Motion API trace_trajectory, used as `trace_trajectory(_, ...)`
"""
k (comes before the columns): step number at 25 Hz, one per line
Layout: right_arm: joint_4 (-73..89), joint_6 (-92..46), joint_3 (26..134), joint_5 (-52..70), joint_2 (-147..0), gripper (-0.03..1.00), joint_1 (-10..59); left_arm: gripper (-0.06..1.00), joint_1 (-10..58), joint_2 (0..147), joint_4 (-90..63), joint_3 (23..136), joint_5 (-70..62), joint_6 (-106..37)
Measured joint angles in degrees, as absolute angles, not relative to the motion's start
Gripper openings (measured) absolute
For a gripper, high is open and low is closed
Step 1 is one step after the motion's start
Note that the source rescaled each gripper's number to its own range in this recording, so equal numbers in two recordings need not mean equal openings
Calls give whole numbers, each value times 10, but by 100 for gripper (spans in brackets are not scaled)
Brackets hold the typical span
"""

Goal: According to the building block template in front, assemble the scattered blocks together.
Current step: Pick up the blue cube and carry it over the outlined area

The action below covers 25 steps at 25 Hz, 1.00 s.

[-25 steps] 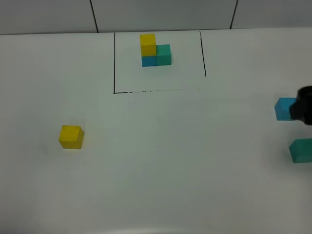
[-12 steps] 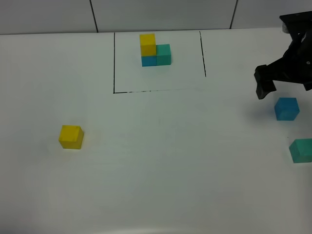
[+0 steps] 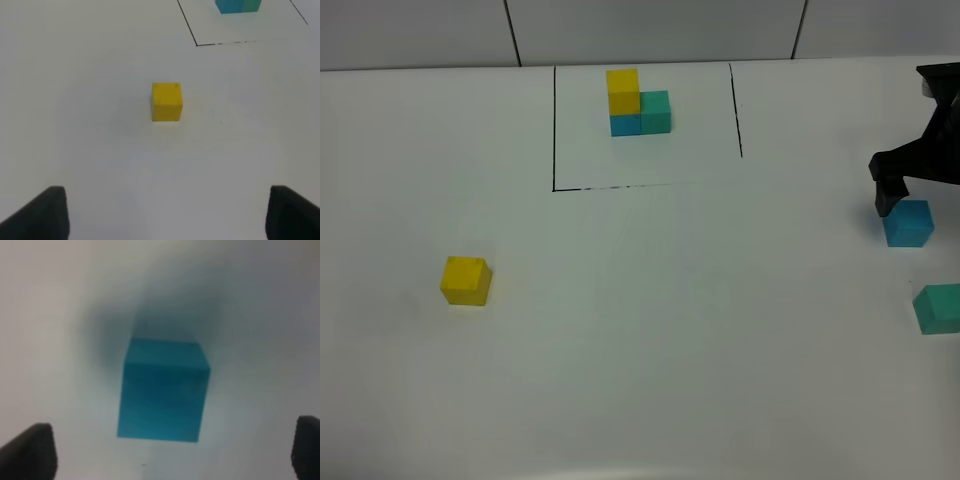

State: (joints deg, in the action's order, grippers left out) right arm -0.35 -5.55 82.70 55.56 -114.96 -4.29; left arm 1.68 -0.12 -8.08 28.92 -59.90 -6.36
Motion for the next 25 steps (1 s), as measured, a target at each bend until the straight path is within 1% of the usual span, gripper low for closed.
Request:
trace_trajectory(11,27,-67,827,502,-1154,90,-51,70,17,-1,-81,289,-599,-64)
trace_trajectory(21,26,-68,827,504,-1205,89,-51,70,17,-1,-81,289,-599,-64)
trace_trajectory(23,21,-68,827,504,-1206,87,-51,70,17,-1,-81,289,-599,-64)
trace_trajectory(25,18,-68,827,507,-1206,81,-51,70,17,-1,-81,289,-599,-64)
